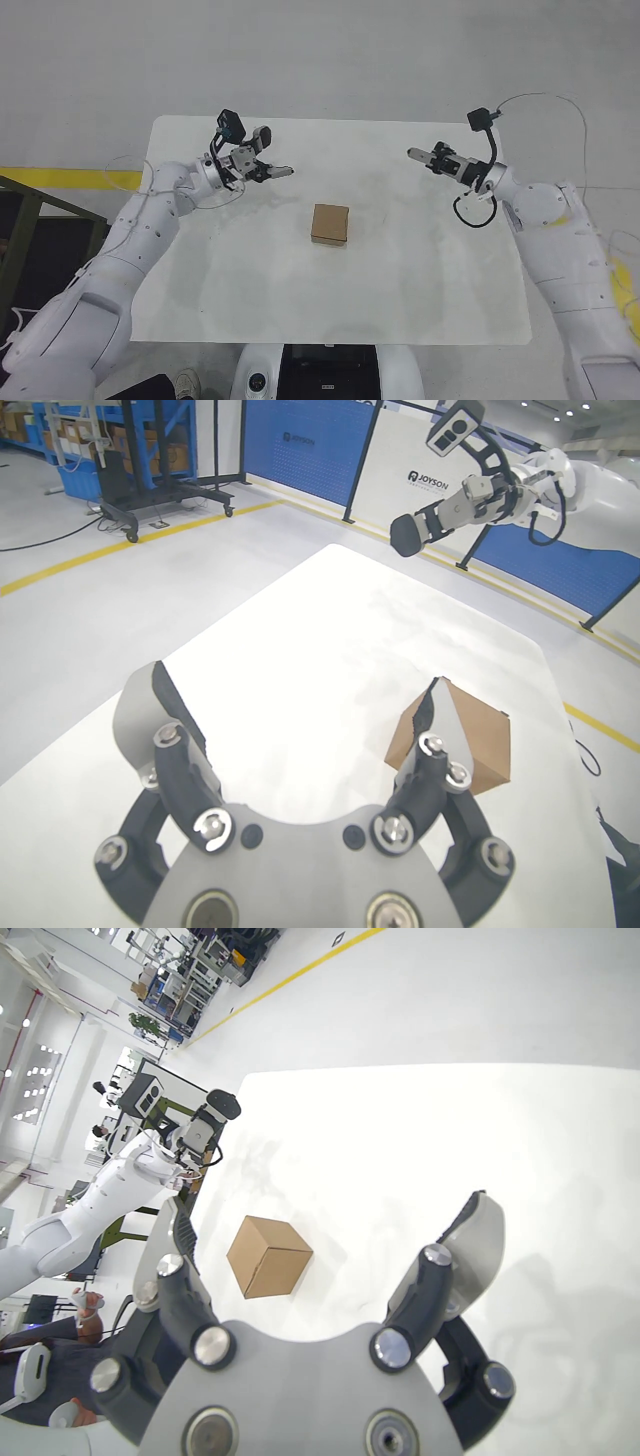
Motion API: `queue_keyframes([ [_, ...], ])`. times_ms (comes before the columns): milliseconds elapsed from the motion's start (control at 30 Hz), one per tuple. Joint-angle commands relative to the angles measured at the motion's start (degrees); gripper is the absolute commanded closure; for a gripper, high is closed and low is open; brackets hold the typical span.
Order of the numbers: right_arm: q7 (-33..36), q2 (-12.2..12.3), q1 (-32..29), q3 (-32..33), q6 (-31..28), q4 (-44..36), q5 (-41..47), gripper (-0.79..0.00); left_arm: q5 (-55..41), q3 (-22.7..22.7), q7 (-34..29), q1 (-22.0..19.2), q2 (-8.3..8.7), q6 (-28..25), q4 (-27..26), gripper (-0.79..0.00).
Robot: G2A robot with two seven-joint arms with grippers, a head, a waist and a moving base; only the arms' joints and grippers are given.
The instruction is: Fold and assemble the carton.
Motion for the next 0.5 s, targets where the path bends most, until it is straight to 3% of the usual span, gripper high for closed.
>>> queue_keyframes([
  [0, -0.3, 0.2, 0.6, 0.6, -0.3, 0.4, -0.9, -0.785, -1.4, -0.8, -2.1, -0.3, 0.10, 0.6, -0.2, -0.785],
  [167, -0.9, 0.6, 2.6, 1.8, -0.6, 1.0, -4.4, -0.785, -2.9, -3.4, -5.8, -0.3, 0.78, 1.0, -1.3, -0.785],
  [467, -4.1, 1.2, 4.5, 3.3, 2.2, 1.2, -11.9, -0.785, -7.7, -10.9, -9.5, 4.1, 3.11, 2.4, -3.5, -0.785],
])
